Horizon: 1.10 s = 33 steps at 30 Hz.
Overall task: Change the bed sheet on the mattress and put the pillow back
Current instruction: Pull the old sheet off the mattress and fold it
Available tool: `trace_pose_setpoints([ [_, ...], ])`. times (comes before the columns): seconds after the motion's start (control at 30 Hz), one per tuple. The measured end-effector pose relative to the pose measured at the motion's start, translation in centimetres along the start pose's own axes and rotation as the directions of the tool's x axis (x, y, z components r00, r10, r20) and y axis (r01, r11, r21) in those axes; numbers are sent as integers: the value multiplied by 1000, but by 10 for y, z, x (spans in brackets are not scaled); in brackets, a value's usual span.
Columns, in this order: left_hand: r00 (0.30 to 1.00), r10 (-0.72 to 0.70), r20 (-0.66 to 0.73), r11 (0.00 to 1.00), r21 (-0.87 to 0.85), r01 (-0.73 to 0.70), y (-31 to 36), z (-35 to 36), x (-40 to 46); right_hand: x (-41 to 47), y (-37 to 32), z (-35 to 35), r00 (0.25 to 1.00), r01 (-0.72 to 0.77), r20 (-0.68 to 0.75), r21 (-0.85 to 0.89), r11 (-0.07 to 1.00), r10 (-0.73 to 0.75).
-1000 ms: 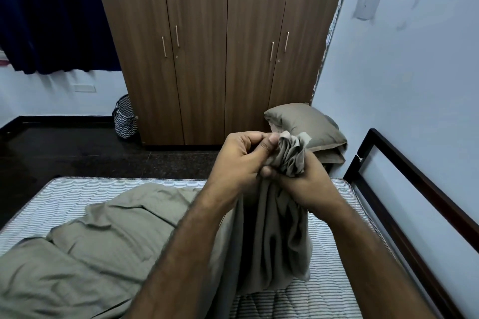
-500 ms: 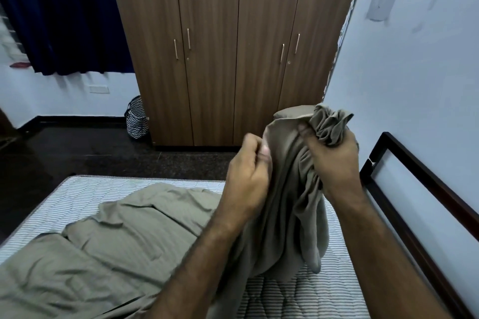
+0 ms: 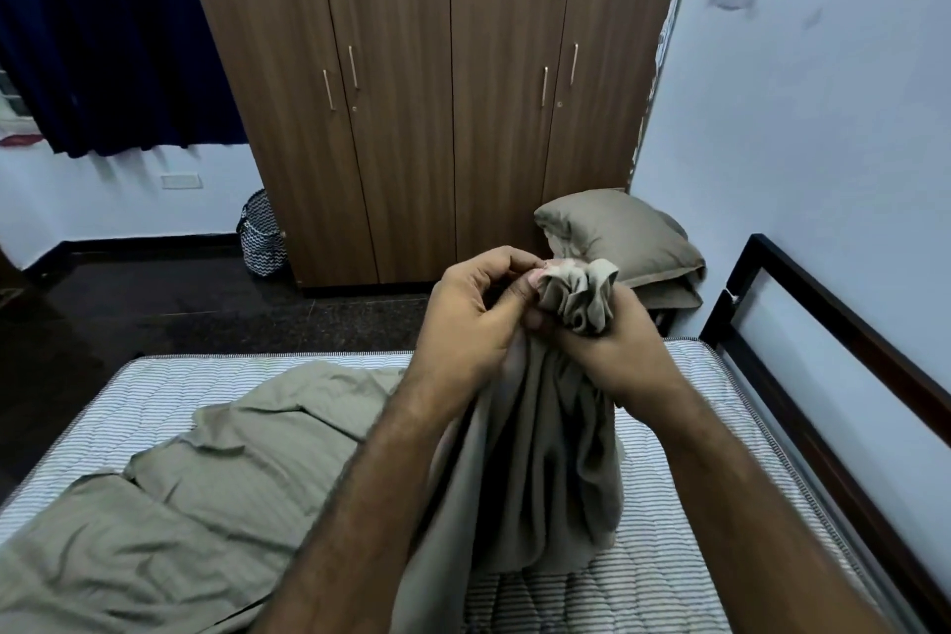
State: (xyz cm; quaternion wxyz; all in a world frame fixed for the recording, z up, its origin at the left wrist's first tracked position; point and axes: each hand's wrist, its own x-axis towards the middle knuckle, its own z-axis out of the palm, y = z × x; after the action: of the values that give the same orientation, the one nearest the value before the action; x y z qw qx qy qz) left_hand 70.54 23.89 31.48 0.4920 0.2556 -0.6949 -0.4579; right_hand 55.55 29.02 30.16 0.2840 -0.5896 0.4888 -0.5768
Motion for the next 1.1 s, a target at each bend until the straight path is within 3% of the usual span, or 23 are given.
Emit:
trace_pose_setpoints([
  [0.1, 993, 118, -12, 953, 282, -109, -7, 1, -1, 5, 4, -8, 983, -7, -182, 20, 1000, 11],
  [0.3, 996, -27, 84, 928, 371, -6, -18, 4, -7, 19, 1, -26, 794, -83, -608, -109, 991, 0],
  [0.4, 989, -57, 134, 971, 236, 24, -18, 4, -6, 22, 2, -42, 701, -152, -713, -158, 976, -7],
  [0.43, 990, -63, 129, 989, 141, 45, -15, 6, -6, 22, 2, -44, 711, -158, -703, -173, 972, -10],
  [0.5, 993, -83, 89, 996, -37, 86, -8, 10, -5, 18, 1, -40, 816, -119, -578, -170, 978, -1],
  [0.57, 993, -94, 69, 990, -97, 100, -2, 14, -4, 11, -1, -31, 965, -13, -261, -70, 997, -6],
  [0.6, 993, -90, 71, 991, -96, 96, 0, 16, -3, 5, -3, -26, 996, 39, -74, 2, 999, -39],
  [0.67, 996, -68, 63, 993, -95, 73, 4, 18, -2, -3, -5, -16, 981, 56, 179, 119, 991, -77],
  [0.73, 994, -84, 66, 983, -157, 93, 7, 18, -2, -6, -4, -10, 978, 30, 201, 136, 990, -57],
  [0.8, 990, -111, 92, 975, -182, 126, 8, 17, -3, -4, -3, -8, 993, 40, 107, 29, 999, -43],
  [0.9, 989, -113, 97, 993, -33, 116, -2, 13, -3, 1, -3, -15, 983, 46, -173, -105, 993, -64],
  [1.0, 970, -209, 123, 971, 142, 191, -16, 8, -5, 7, -5, -25, 843, -9, -534, -142, 990, -69],
  [1.07, 976, -195, 91, 957, 237, 169, -23, 6, -7, 10, -8, -30, 762, -25, -636, -220, 975, -124],
  [1.1, 983, -171, 61, 963, 221, 153, -24, 6, -7, 10, -9, -31, 775, -2, -617, -219, 976, -137],
])
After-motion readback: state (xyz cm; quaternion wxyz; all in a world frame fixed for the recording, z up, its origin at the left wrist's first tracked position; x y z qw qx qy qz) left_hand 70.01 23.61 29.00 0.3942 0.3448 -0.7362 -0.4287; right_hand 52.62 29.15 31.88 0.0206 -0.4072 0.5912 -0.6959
